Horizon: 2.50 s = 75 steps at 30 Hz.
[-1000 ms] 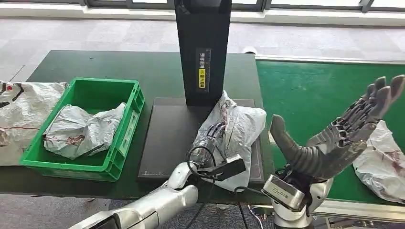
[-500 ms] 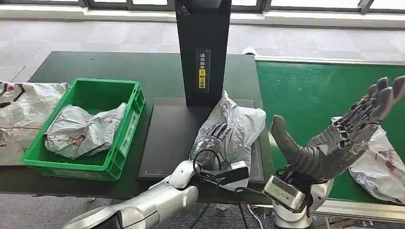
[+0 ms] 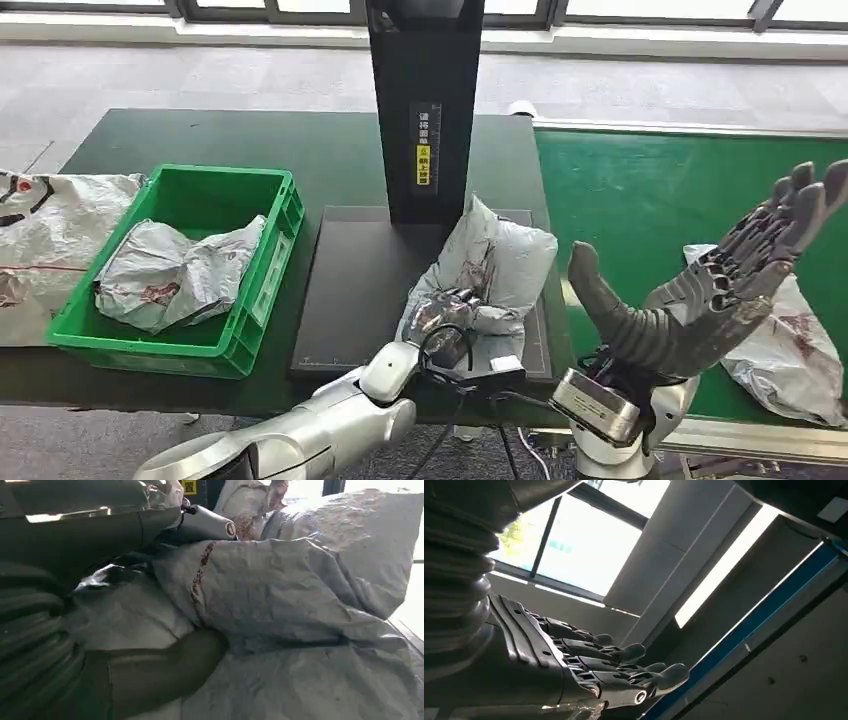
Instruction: Moved the parcel from conveyor to table for the left to box.
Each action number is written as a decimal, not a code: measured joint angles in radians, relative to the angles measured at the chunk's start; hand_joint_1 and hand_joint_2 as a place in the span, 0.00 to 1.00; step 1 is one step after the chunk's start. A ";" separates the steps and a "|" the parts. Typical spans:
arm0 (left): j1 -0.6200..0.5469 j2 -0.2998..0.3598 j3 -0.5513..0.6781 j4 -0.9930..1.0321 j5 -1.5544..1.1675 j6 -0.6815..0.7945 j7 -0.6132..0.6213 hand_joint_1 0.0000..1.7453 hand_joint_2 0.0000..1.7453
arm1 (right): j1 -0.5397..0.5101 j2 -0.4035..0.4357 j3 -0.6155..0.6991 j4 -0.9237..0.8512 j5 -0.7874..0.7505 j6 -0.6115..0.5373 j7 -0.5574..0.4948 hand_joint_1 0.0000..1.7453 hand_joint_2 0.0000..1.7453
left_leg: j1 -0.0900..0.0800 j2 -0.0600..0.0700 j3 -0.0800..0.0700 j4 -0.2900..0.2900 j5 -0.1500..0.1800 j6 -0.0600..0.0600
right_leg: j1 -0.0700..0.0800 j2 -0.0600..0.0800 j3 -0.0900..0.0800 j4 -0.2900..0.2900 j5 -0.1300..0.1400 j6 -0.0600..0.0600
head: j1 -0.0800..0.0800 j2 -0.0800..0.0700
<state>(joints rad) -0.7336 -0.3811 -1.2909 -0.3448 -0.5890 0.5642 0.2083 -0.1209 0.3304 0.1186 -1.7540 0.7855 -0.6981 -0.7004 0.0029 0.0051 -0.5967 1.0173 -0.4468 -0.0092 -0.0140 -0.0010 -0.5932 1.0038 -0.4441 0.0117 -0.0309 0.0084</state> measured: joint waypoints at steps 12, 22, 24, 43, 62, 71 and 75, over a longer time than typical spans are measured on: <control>-0.008 0.000 -0.005 0.011 -0.013 0.000 0.013 1.00 1.00 | 0.001 0.000 0.000 0.000 0.000 0.000 0.000 0.00 1.00 | 0.000 0.000 0.001 0.000 0.000 0.000 | 0.000 0.000 0.000 0.000 -0.001 -0.001 | 0.000 0.000; -0.008 0.000 -0.005 0.018 -0.029 0.000 0.019 1.00 1.00 | 0.006 -0.001 0.000 0.000 0.001 0.000 0.000 0.00 1.00 | 0.000 0.000 0.001 0.000 0.000 0.000 | 0.000 0.000 0.000 0.000 -0.001 -0.001 | 0.000 0.000; -0.008 0.000 -0.005 0.019 -0.030 0.000 0.022 1.00 1.00 | 0.009 -0.001 0.000 0.000 0.001 0.000 0.000 0.00 1.00 | 0.000 0.000 0.001 0.000 0.000 0.000 | 0.000 0.000 0.001 0.000 -0.001 -0.001 | 0.000 0.000; 0.300 0.015 1.166 -1.013 -0.792 0.138 -0.368 1.00 1.00 | 0.070 -0.009 -0.037 -0.040 -0.002 -0.001 0.003 0.00 1.00 | 0.000 0.031 0.003 -0.002 -0.005 -0.007 | -0.001 0.030 -0.010 0.002 0.002 -0.005 | 0.003 0.000; 0.383 0.018 1.390 -1.249 -0.730 0.138 -0.439 1.00 1.00 | 0.070 -0.009 -0.042 -0.040 0.001 0.000 0.000 0.00 1.00 | 0.004 0.001 -0.008 -0.002 0.001 -0.009 | 0.004 0.000 -0.010 0.003 -0.001 -0.008 | 0.004 0.000; 0.376 0.018 1.471 -1.247 -0.728 0.138 -0.473 1.00 1.00 | 0.070 -0.009 -0.042 -0.040 0.001 0.000 0.000 0.00 1.00 | 0.004 0.001 -0.008 -0.002 0.001 -0.009 | 0.005 0.001 -0.011 0.003 -0.002 -0.008 | 0.004 0.000; 0.340 0.018 1.562 -1.199 -0.732 0.138 -0.525 1.00 1.00 | 0.070 -0.009 -0.042 -0.040 0.001 0.000 0.000 0.00 1.00 | 0.004 0.001 -0.008 -0.002 0.001 -0.009 | 0.005 0.001 -0.010 0.003 -0.002 -0.008 | 0.004 0.000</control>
<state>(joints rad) -0.3934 -0.3628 0.2713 -1.5441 -1.3213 0.7019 -0.3170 -0.0507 0.3216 0.0771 -1.7945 0.7863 -0.6977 -0.7000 0.0071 0.0064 -0.6043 1.0155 -0.4456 -0.0181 -0.0089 -0.0004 -0.6036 1.0071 -0.4457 0.0036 -0.0271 0.0084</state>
